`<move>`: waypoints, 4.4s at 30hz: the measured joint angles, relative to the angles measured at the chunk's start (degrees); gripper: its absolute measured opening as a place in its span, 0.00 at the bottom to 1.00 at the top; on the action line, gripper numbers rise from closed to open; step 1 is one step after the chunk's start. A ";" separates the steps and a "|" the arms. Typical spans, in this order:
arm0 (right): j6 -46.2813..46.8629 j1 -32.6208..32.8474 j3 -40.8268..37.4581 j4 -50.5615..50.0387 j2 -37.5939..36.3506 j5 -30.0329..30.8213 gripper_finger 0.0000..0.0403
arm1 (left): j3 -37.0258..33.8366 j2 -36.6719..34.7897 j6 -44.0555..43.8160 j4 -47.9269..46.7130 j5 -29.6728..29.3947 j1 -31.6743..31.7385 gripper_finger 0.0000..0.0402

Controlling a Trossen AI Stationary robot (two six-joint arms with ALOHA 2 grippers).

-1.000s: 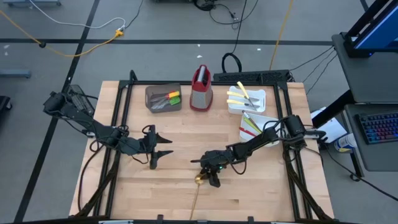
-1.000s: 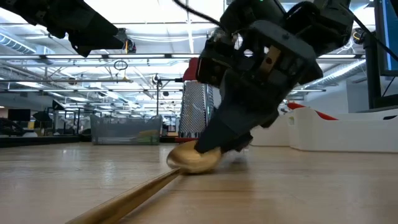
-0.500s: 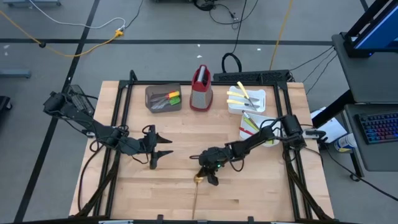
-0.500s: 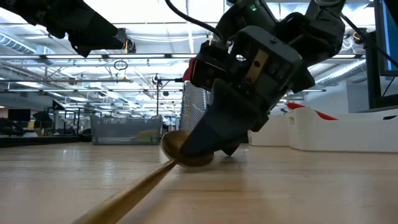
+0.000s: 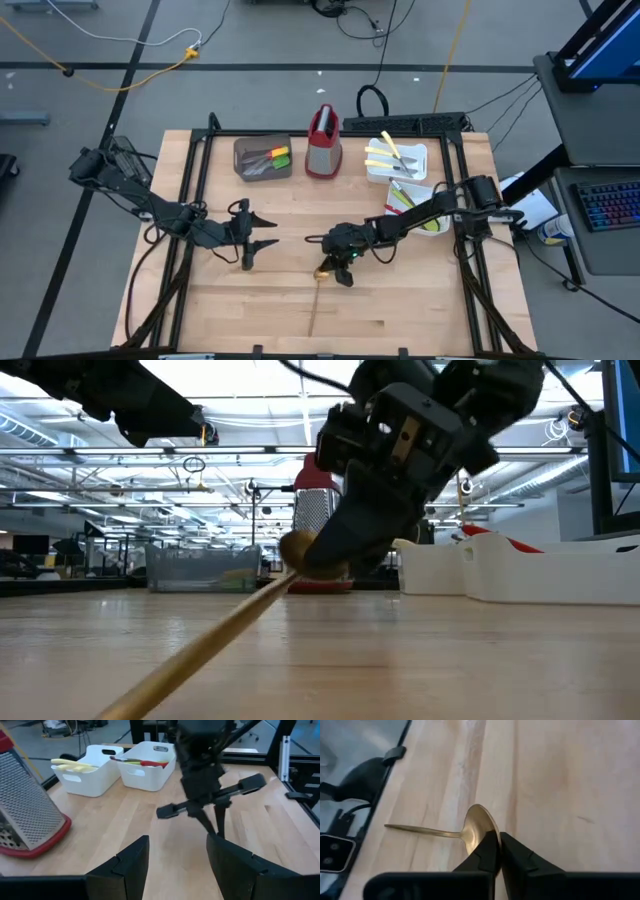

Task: Pick & Place Kitchen Items
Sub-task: Put the gold serving spoon into the bottom white bin

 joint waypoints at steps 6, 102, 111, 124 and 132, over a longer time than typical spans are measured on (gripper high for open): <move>-3.81 0.06 -0.28 -7.09 -6.21 7.30 0.01 | 0.00 0.07 -0.54 -0.30 -0.06 1.86 0.50; -43.67 7.46 -0.10 -1.54 -19.90 40.34 0.50 | 1.95 28.13 -15.24 26.66 36.87 27.30 0.03; -56.88 1.32 -0.24 -1.39 -13.77 37.05 0.50 | 10.06 28.15 -13.68 18.84 42.44 27.20 0.03; -61.11 0.45 -0.24 -3.41 -13.80 44.32 0.23 | 12.28 28.13 -17.09 13.72 41.44 28.59 0.02; -59.87 0.39 -0.32 -4.38 -13.74 44.11 0.05 | 12.31 28.09 -16.53 13.96 41.29 28.64 0.04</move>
